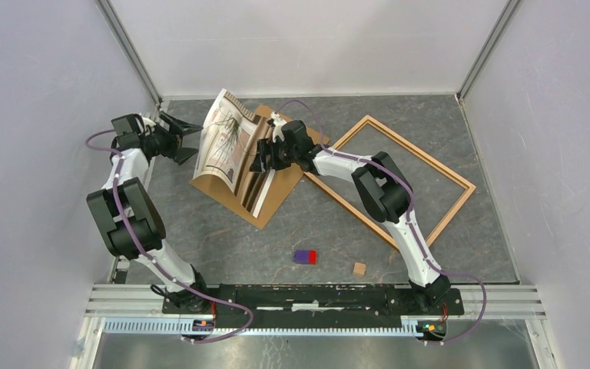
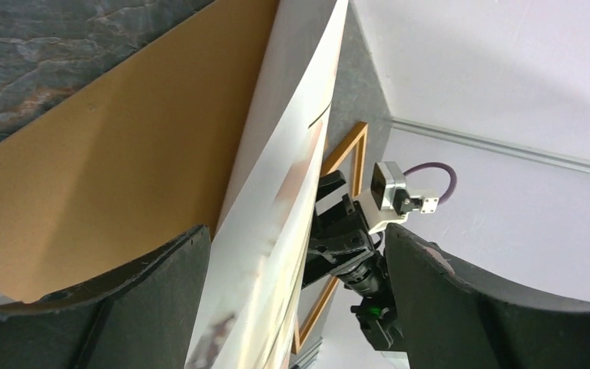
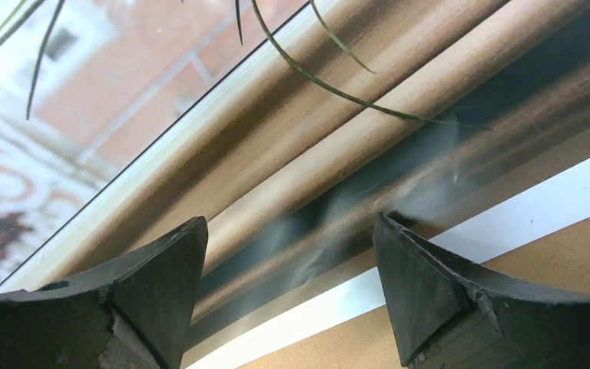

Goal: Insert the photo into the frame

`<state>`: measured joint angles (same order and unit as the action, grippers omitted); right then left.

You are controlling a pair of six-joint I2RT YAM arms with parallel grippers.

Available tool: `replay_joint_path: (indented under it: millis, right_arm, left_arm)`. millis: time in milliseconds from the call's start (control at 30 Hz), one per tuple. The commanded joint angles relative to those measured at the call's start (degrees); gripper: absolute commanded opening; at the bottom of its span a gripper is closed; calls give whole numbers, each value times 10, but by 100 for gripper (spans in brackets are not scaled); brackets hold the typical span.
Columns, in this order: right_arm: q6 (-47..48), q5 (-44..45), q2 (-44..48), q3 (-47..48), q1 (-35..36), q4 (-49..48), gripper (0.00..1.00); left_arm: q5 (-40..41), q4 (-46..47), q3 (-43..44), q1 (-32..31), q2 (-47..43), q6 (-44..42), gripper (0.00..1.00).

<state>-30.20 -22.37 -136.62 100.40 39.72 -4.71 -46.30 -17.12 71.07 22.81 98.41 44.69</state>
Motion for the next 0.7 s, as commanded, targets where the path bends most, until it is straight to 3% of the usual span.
replay_joint_path:
  millis: [0,367,500,667]
  right_arm:
    - [3,0,-11,-2,-2,36,85]
    - [9,7,-8,-7,-2,41,84]
    - [10,1,-6,-15,-5,39,85]
    - [9,-16,28,-50,-14,15,86]
  left_arm:
    - [-55,90,-21,-1,-7,79,88]
    - [-39,116,-48,1,-8,80,88]
    - [-88,185,-60,-3,-9,124,84]
    - [-88,186,-76,-14,-27,123,86]
